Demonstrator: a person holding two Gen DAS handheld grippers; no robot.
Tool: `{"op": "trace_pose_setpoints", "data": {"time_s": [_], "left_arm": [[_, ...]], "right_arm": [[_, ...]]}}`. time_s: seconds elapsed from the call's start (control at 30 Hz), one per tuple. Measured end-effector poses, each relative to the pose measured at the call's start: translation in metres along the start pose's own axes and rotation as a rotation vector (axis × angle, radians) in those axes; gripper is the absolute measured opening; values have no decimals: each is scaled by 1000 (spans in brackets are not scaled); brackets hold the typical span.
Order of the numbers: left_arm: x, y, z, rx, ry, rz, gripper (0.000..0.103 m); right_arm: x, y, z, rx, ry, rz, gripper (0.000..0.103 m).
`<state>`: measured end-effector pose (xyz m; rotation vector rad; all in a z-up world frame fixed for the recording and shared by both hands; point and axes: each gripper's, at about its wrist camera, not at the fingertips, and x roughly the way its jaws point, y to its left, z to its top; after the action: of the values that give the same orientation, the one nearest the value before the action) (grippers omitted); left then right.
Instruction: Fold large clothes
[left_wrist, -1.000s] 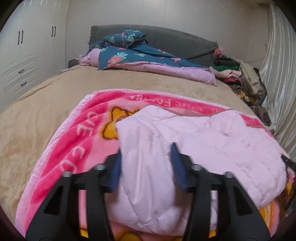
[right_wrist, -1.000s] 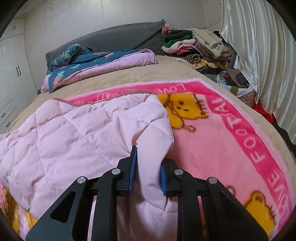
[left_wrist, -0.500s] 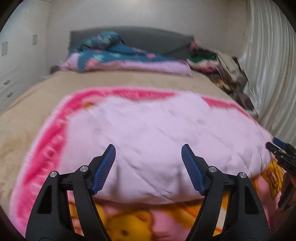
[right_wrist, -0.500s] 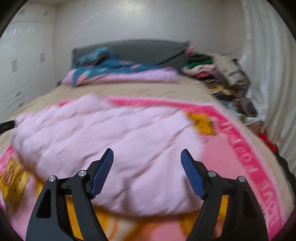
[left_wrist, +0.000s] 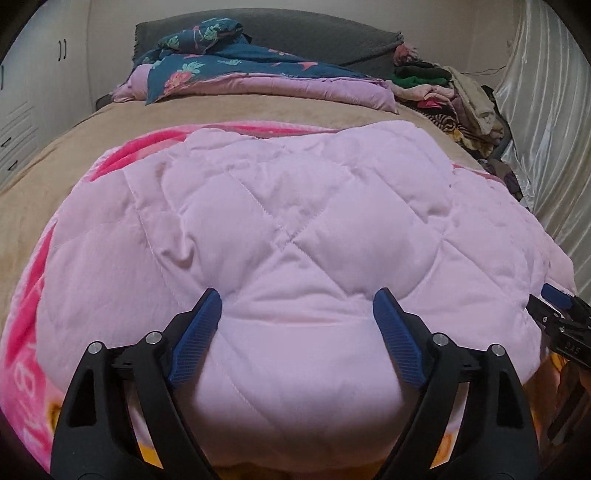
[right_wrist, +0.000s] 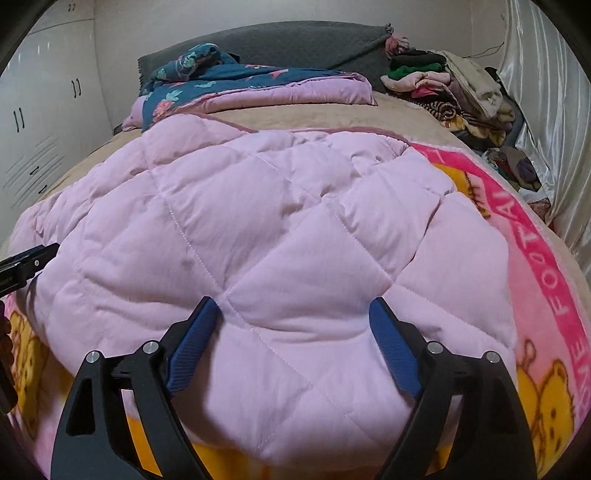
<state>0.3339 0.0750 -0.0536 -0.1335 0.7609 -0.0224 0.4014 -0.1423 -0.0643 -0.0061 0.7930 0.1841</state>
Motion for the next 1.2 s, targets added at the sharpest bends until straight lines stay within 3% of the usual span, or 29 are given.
{"op": "trace_pose_setpoints", "data": {"time_s": [0.13, 0.37, 0.5, 0.6, 0.77, 1.2], "left_arm": [[1, 1, -1, -15, -5, -5, 80], [-31, 4, -8, -61, -52, -24, 80], [-52, 8, -5, -81, -81, -23, 88], [-63, 12, -5, -94, -97, -13, 89], [-78, 21, -7, -125, -108, 9, 93], [-92, 54, -28, -214, -88, 38, 93]], "right_arm": [[7, -3, 3, 33, 5, 8, 85], [-5, -5, 6, 57, 5, 20, 85], [-36, -12, 4, 87, -62, 37, 88], [-62, -19, -2, 108, -125, 26, 94], [-91, -30, -12, 144, -168, 38, 94], [-114, -61, -40, 258, -153, 24, 99]]}}
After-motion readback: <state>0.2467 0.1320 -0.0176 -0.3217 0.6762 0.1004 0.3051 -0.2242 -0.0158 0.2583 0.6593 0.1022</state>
